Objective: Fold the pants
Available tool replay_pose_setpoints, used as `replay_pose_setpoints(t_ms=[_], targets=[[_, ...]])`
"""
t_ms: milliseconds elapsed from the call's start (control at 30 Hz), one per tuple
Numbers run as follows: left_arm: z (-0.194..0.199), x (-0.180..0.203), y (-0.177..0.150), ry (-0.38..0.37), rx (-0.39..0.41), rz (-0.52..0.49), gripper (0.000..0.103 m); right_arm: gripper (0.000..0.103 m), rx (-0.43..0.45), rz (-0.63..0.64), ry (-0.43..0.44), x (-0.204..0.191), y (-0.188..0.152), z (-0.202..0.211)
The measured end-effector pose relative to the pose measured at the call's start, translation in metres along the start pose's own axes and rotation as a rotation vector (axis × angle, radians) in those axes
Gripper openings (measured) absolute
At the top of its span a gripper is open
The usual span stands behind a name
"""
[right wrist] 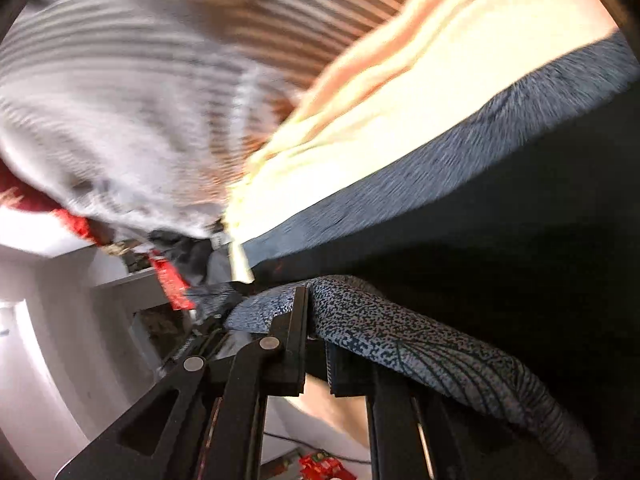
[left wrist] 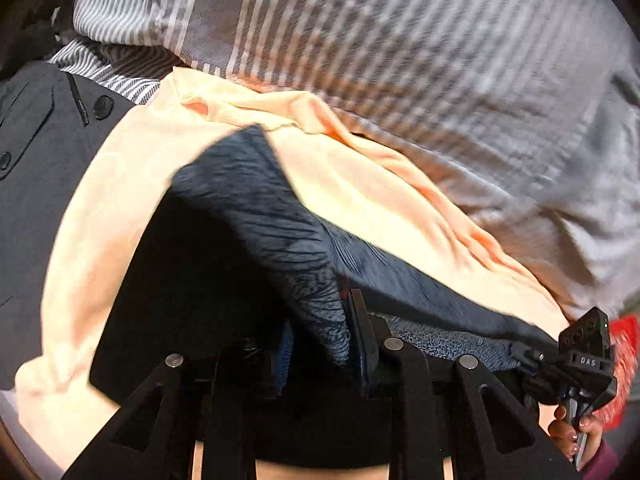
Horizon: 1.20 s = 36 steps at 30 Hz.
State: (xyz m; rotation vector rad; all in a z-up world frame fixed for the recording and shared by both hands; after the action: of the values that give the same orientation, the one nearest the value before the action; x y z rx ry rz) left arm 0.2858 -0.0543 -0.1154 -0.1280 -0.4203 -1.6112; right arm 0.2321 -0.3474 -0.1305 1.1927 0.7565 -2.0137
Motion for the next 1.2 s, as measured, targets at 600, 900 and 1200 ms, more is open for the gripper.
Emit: replay_pose_setpoints(t_ms=[600, 900, 1200], targets=[[0.006, 0.029, -0.021, 0.248, -0.006, -0.173, 0.07, 0.07, -0.057, 0.199, -0.058, -0.04, -0.015, 0.004], [-0.034, 0.043, -0.055, 0.378, -0.042, -0.274, 0.075, 0.053, -0.084, 0.284, -0.309, 0.006, -0.024, -0.011], [-0.009, 0.111, -0.106, 0.256, -0.13, -0.366, 0.074, 0.071, 0.161, 0.295, -0.371, 0.009, -0.071, 0.103]])
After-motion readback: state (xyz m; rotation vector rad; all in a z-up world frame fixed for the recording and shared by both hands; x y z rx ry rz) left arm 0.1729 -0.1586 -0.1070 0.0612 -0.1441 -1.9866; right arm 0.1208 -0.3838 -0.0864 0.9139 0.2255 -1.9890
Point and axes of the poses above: each gripper's, at about its wrist camera, not at the fingertips, and z roughly against the way its jaws point, x to its right, y to its top, the point moved 7 cm from there along -z, roughly the way its jaws point, and after that the axes turned 1 degree about -x, right-handed, at the moved point
